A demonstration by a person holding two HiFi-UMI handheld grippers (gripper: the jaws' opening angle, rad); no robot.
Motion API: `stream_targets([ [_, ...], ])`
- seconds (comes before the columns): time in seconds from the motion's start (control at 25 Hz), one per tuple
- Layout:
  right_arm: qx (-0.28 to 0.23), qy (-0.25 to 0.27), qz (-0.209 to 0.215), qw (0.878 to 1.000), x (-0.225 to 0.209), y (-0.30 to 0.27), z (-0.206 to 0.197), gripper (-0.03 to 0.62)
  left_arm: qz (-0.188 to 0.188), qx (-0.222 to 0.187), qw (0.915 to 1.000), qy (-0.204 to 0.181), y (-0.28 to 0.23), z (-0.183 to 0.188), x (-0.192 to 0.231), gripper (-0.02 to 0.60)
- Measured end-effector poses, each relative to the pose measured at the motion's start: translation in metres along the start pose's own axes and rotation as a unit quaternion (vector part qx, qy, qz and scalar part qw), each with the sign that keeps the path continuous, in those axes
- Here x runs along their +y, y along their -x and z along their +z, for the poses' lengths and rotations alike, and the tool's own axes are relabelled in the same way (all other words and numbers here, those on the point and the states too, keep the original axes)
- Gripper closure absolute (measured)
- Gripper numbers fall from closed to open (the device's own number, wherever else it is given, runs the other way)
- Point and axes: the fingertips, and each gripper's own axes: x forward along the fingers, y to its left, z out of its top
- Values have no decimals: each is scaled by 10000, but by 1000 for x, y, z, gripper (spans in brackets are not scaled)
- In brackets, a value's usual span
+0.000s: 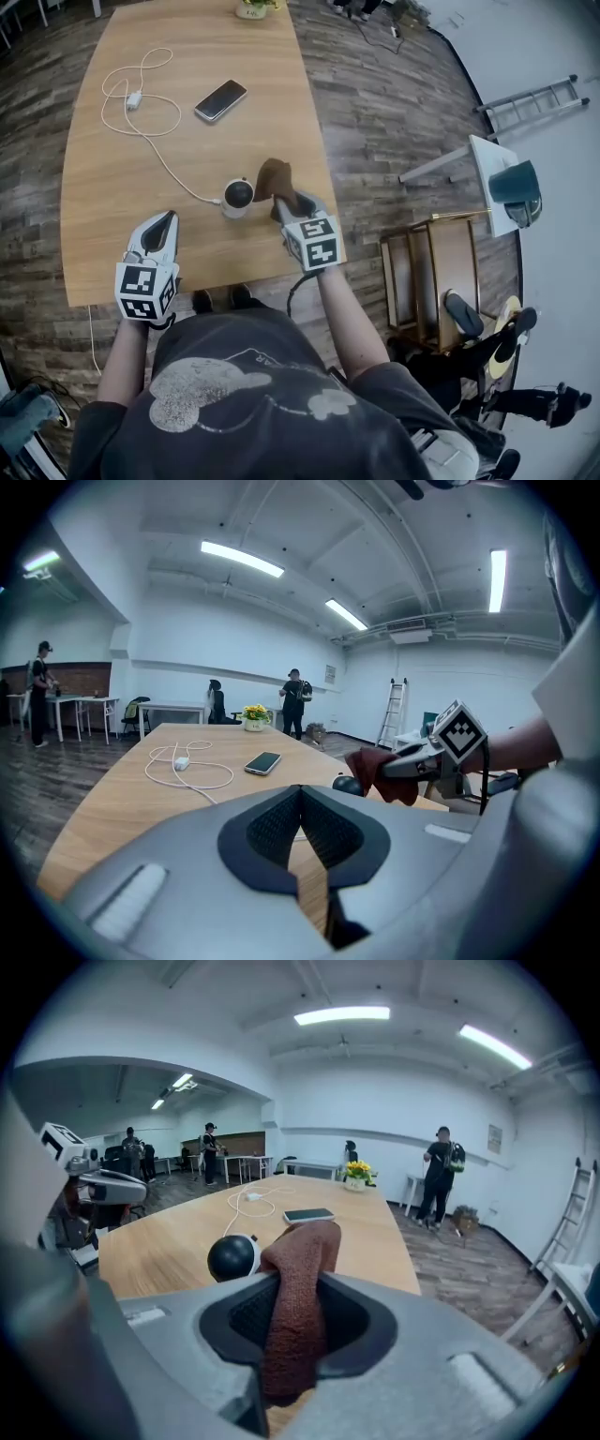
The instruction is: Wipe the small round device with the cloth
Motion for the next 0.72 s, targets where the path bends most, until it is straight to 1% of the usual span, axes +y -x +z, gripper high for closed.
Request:
stream_targets([
  [0.08, -193, 219, 12, 9996, -1, 3, 18, 514, -61, -13, 9999, -88, -3, 1, 3, 563],
  [0.2, -390, 409, 83, 9984, -2, -1, 42, 514, -140, -55, 9998, -140, -8, 7, 5, 563],
  [0.32, -589, 566, 290, 9962, 1, -6, 60, 514, -131, -81, 9998, -131, -12, 10, 4, 563],
  [0.44, -680, 706, 655, 9930, 10, -17, 69, 514, -20, -78, 9999, -114, -18, 11, 3, 563],
  [0.52, -648, 790, 971, 9900, 17, -27, 68, 514, 108, -73, 9999, -90, -21, 13, 4, 563],
  [0.64, -372, 955, 1495, 9834, 31, -43, 56, 514, 344, -81, 9994, -2, -23, 17, 5, 563],
  [0.72, -161, 1138, 1845, 9761, 40, -53, 46, 514, 492, -89, 9987, 40, -24, 19, 7, 563],
])
